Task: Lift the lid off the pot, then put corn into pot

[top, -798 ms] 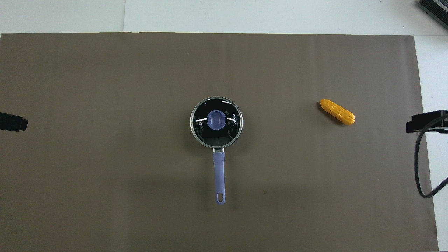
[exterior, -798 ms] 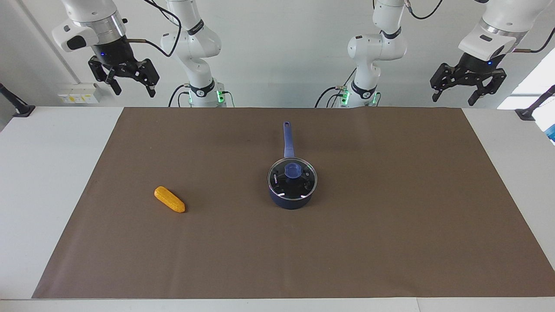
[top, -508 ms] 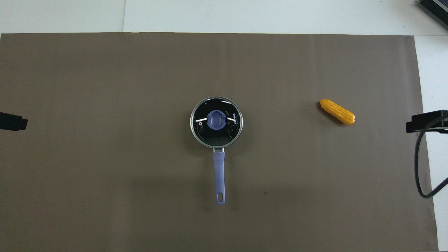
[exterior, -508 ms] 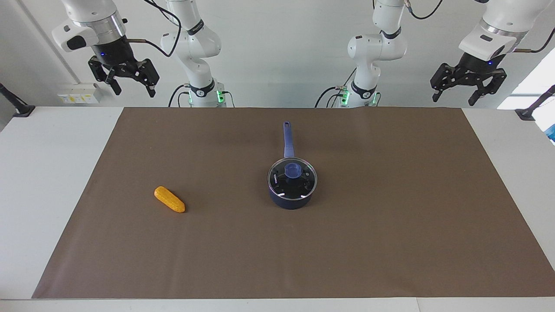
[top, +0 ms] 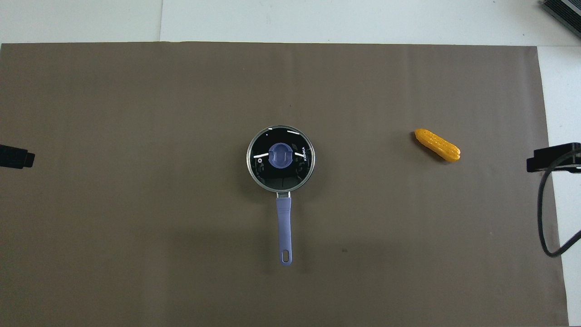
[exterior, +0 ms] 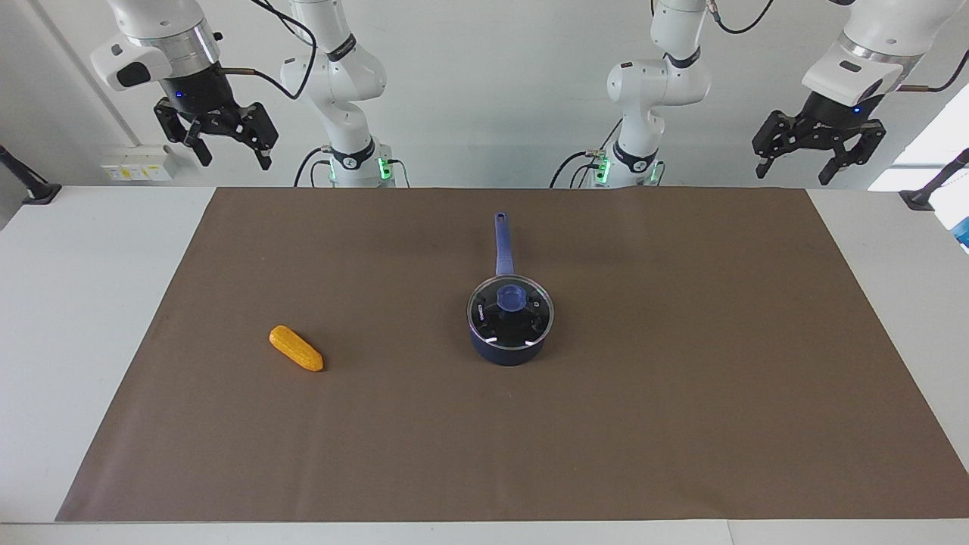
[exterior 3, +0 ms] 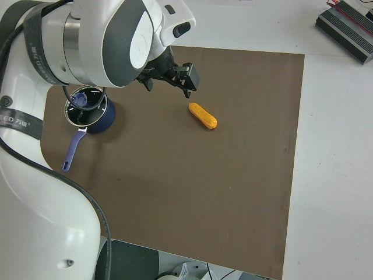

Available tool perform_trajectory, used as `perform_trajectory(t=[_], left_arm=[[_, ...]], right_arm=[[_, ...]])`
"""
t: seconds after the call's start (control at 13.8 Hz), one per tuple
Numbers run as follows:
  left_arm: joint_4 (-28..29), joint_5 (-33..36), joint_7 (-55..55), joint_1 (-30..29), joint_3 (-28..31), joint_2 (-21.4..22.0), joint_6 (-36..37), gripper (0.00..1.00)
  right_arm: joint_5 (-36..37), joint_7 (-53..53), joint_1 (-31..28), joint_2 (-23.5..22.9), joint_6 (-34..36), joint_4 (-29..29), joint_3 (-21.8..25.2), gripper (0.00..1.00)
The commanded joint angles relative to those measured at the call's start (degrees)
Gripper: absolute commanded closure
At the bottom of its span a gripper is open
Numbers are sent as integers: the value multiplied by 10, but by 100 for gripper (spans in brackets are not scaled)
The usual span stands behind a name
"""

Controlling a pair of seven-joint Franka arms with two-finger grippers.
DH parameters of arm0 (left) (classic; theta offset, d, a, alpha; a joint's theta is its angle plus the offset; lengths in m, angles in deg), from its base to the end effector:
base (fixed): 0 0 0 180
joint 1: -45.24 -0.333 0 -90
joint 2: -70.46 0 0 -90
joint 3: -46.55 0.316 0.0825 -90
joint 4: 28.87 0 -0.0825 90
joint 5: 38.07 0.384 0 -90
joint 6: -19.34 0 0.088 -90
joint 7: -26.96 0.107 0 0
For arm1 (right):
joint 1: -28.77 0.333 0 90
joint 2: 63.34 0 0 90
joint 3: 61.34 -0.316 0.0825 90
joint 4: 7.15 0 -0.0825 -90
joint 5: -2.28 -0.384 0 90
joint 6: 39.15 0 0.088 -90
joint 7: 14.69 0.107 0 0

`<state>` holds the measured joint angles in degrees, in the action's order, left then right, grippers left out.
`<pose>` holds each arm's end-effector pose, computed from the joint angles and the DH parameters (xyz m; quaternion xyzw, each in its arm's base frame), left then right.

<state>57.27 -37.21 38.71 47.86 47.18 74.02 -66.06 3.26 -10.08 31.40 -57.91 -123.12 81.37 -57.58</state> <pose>0.5258 -0.0163 0.6824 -0.9926 0.1188 -0.0239 0.0092 0.5130 -0.0141 0.6777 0.9987 -0.0509 0.0077 0.0052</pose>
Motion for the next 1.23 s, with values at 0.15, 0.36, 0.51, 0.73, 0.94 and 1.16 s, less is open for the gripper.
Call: perform_trajectory(t=[0.15, 0.36, 0.51, 0.73, 0.94, 1.16], left_arm=[[13, -3, 0, -1, -2, 11, -10, 0], [13, -4, -1, 3, -3, 11, -5, 0], [14, -5, -2, 3, -5, 12, -1, 0], [15, -4, -1, -4, -4, 13, 1, 0], [14, -4, -4, -3, -4, 13, 3, 0], [15, -5, -6, -5, -4, 13, 2, 0]], right_arm=[[-6, -14, -6, 7, 3, 3, -2, 0], [-6, -14, -6, 7, 3, 3, -2, 0], [-6, -14, -6, 7, 3, 3, -2, 0], [-6, -14, -6, 7, 3, 3, -2, 0], [-6, -14, -6, 7, 3, 3, -2, 0], [-6, -14, -6, 7, 3, 3, -2, 0]])
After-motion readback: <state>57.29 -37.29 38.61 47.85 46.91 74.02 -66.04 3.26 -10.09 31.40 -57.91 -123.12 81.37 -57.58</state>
